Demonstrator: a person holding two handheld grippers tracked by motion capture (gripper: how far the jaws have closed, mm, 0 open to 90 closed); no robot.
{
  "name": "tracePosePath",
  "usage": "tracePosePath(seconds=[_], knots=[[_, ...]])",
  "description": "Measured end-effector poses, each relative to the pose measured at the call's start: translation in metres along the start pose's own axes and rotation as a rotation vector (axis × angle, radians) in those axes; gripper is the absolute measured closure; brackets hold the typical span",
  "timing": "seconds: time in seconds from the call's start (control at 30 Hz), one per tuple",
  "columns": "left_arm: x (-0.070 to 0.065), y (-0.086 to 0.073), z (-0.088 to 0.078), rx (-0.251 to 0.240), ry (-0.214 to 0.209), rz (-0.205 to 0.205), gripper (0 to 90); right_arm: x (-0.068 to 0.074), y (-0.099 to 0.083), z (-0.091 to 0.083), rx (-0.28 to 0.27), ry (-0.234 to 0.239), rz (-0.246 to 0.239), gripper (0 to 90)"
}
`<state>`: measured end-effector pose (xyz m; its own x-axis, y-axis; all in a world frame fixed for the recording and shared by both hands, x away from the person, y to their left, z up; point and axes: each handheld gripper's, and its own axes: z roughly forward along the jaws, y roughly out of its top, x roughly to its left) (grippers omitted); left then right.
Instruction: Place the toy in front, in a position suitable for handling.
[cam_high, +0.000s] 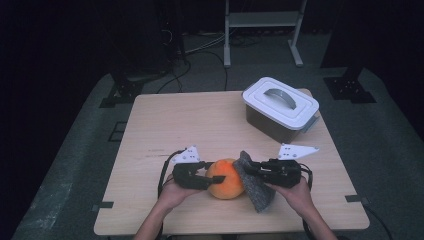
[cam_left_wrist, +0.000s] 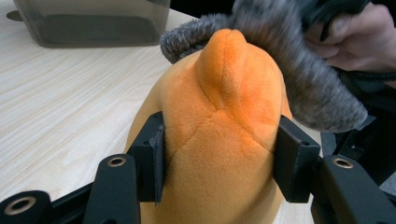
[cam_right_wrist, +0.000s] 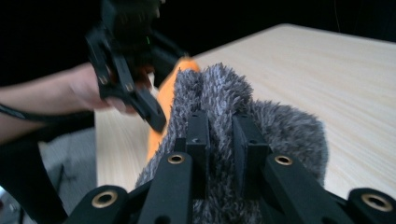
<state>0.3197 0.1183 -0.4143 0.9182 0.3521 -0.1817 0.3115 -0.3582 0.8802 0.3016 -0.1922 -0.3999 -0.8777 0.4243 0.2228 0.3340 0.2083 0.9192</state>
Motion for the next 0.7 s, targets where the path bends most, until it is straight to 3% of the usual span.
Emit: tracePosePath(seconds=[0.1, 0.17, 0.27, 0.33, 0.4, 0.5, 0.57, 0.7], knots=[[0.001, 0.001, -0.004, -0.001, 0.012, -0.004, 44.8, -0.007, -0.009, 0.005, 0.032, -0.01, 0.027, 77.4], [0.002, 0.001, -0.007, -0.01, 0.022, -0.006, 44.9, -0.013, -0.012, 0.005, 0.069, -0.044, 0.032, 77.5], [0.001, 0.002, -0.008, -0.021, 0.02, -0.008, 45.3, -0.011, -0.009, 0.002, 0.047, -0.05, 0.031, 77.6], [0.0, 0.002, -0.004, -0.015, 0.004, -0.01, 45.4, -0.004, -0.003, 0.001, -0.004, -0.022, 0.011, 77.6], [-0.005, 0.002, 0.002, 0.003, -0.005, 0.015, 45.4, 0.002, 0.003, 0.002, -0.032, -0.003, -0.006, 77.5], [-0.008, 0.005, 0.001, 0.016, 0.016, 0.034, 45.4, 0.001, -0.002, 0.007, 0.001, -0.007, -0.007, 77.4], [-0.007, 0.004, 0.0, 0.007, 0.019, 0.019, 45.5, -0.007, -0.007, 0.009, 0.024, 0.001, 0.042, 77.4], [-0.006, 0.005, 0.0, 0.011, 0.011, 0.015, 45.8, -0.01, -0.006, 0.004, 0.035, -0.033, 0.047, 77.4]])
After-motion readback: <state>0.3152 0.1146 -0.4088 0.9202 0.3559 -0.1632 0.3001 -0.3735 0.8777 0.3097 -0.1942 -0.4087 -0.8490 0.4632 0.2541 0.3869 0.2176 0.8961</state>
